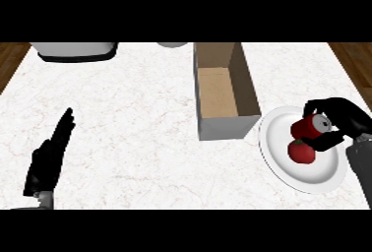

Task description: Pick the can from the plate and place it in the cardboard box

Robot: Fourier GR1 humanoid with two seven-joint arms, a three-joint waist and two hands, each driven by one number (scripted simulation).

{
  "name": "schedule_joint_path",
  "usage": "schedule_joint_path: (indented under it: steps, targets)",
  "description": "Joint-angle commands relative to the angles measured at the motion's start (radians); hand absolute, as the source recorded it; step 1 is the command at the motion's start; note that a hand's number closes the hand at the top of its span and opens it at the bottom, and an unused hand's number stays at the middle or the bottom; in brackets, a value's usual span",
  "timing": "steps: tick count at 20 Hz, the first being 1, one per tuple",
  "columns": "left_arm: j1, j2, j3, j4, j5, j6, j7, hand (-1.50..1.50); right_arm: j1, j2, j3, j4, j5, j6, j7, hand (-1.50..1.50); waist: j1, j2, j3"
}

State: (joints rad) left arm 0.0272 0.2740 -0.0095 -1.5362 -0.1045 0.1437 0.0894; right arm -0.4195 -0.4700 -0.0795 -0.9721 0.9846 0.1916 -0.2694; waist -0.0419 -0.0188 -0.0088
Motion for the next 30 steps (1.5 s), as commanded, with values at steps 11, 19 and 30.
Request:
schedule_joint_path:
  steps: [11,19,30]
  targets:
    - [0.057,0.011,0.024,-0.003,0.004,-0.001,-0.027,0.0,0.295,0.25,-0.056,-0.564,0.146,-0.191,0.783,1.5,-0.035,-0.009,0.001]
    - [0.003,0.004,0.006,0.005,-0.008,-0.013,-0.021,0.0,0.328,0.423,0.122,-1.081,0.121,-0.168,0.854,1.5,0.006,0.007,0.007]
    - [-0.007,-0.048,-0.027,-0.028,-0.051,-0.015,0.008,0.0,-0.162,0.467,0.121,-0.989,0.152,0.065,1.139,1.5,0.05,0.019,0.008]
